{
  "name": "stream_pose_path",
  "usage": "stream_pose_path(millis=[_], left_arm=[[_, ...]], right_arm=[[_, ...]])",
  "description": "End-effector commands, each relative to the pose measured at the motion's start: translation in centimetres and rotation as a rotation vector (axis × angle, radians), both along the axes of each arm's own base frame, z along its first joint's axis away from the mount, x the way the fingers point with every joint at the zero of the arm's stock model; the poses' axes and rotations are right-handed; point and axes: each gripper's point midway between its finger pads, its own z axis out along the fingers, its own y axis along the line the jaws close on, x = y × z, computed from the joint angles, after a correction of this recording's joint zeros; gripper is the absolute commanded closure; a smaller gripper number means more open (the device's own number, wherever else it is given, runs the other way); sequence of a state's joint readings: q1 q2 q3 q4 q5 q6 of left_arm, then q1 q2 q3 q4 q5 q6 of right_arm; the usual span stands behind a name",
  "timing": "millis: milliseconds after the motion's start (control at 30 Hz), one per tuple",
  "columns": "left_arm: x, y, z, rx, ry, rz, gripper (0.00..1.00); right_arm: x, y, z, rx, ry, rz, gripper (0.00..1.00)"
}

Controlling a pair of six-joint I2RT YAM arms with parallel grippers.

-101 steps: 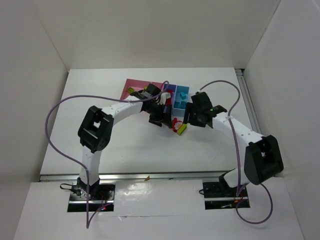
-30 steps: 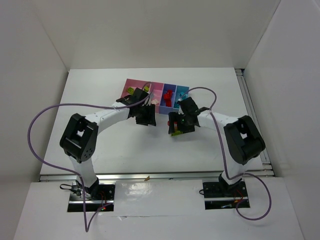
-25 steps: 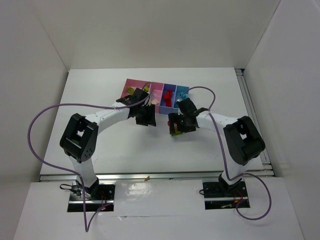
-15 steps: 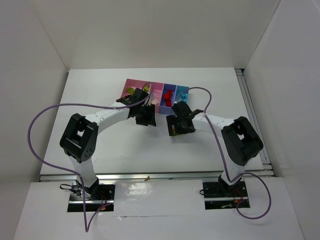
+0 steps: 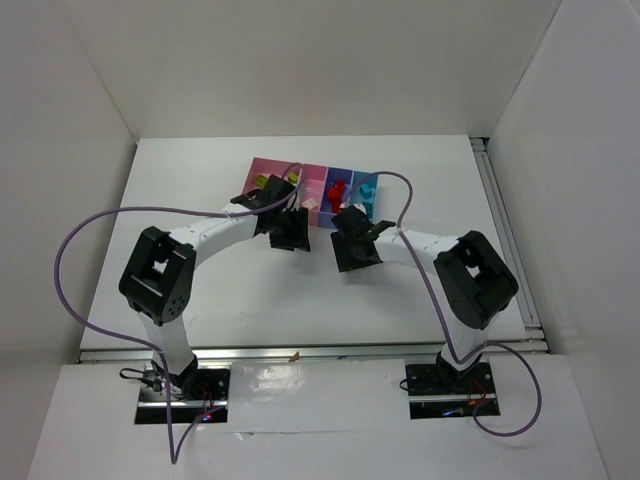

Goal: Sort the legos into containers by color

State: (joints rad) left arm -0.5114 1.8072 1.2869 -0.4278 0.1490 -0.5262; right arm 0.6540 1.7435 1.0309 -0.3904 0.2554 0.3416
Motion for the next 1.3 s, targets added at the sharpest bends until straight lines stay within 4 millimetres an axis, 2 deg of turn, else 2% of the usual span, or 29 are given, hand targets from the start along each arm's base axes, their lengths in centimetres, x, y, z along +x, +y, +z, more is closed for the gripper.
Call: stream_pose_path(millis=[0, 67, 133, 200, 233, 267, 333, 367, 433, 600, 633, 667, 700, 800, 867, 900, 1000, 1067, 1267], left_arm=[[0.6, 0.1, 1.1, 0.0, -0.026, -0.012, 0.42], [0.5, 0.0, 1.5, -0.02, -0.017, -0.032, 0.35], [0.6, 0.2, 2.3, -0.065, 0.001, -0.054, 0.18], [-0.3, -0.7, 3.6, -0.177, 0.028, -0.143, 0.08], [-0.2, -0.3, 4.0, -0.222, 0.039, -0.157, 0.06], [-0.5, -0.5, 4.5, -0.268, 0.05, -0.191, 0.05], [-1.7, -1.7, 6.1, -0.387, 0.078, -0.272, 0.05], [-1.7, -1.7, 6.6, -0.421, 0.073, -0.293, 0.05], [-2.5, -2.7, 7.9, -0.51, 0.085, -0.355, 0.05], [-3.9, -4.2, 9.6, -0.697, 0.123, -0.454, 0.03], [-5.3, -4.4, 10.1, -0.771, 0.188, -0.461, 0.03], [-4.7, -4.8, 10.9, -0.803, 0.118, -0.491, 0.03], [-4.7, -4.8, 11.1, -0.813, 0.11, -0.486, 0.03], [-4.8, -5.2, 10.9, -0.808, 0.119, -0.473, 0.03], [-4.1, -5.3, 10.7, -0.793, 0.115, -0.462, 0.03], [-4.3, -5.6, 10.2, -0.791, 0.132, -0.465, 0.03], [-3.8, -5.9, 10.4, -0.805, 0.11, -0.457, 0.03], [-3.6, -6.1, 9.8, -0.815, 0.136, -0.458, 0.03], [-3.2, -7.1, 9.3, -0.821, 0.14, -0.476, 0.07]], right_arm=[[0.9, -0.1, 1.8, -0.016, -0.064, -0.003, 0.37], [1.0, 0.1, 2.9, 0.008, -0.091, 0.011, 0.4], [0.3, 0.7, 4.2, 0.047, -0.11, 0.065, 0.4], [0.0, 1.2, 5.4, 0.09, -0.134, 0.101, 0.4], [-0.7, 1.5, 5.6, 0.107, -0.139, 0.133, 0.4], [-0.9, 1.6, 7.0, 0.137, -0.166, 0.14, 0.4], [-1.3, 1.8, 8.0, 0.163, -0.172, 0.163, 0.4], [-1.6, 1.8, 8.7, 0.173, -0.18, 0.177, 0.4], [-2.5, 2.0, 8.9, 0.181, -0.161, 0.197, 0.41], [-2.8, 2.6, 11.5, 0.239, -0.204, 0.211, 0.45], [-3.0, 2.5, 11.4, 0.233, -0.194, 0.211, 0.45], [-2.7, 2.9, 12.2, 0.25, -0.208, 0.217, 0.45], [-3.2, 3.0, 12.0, 0.243, -0.194, 0.227, 0.45], [-3.4, 3.3, 12.2, 0.244, -0.193, 0.236, 0.45], [-3.4, 3.7, 12.4, 0.257, -0.198, 0.237, 0.45], [-3.3, 3.9, 12.8, 0.262, -0.205, 0.238, 0.45], [-3.4, 4.1, 12.8, 0.253, -0.202, 0.243, 0.45], [-3.4, 4.1, 12.8, 0.253, -0.202, 0.243, 0.45], [-3.2, 4.5, 13.6, 0.26, -0.222, 0.247, 0.45]])
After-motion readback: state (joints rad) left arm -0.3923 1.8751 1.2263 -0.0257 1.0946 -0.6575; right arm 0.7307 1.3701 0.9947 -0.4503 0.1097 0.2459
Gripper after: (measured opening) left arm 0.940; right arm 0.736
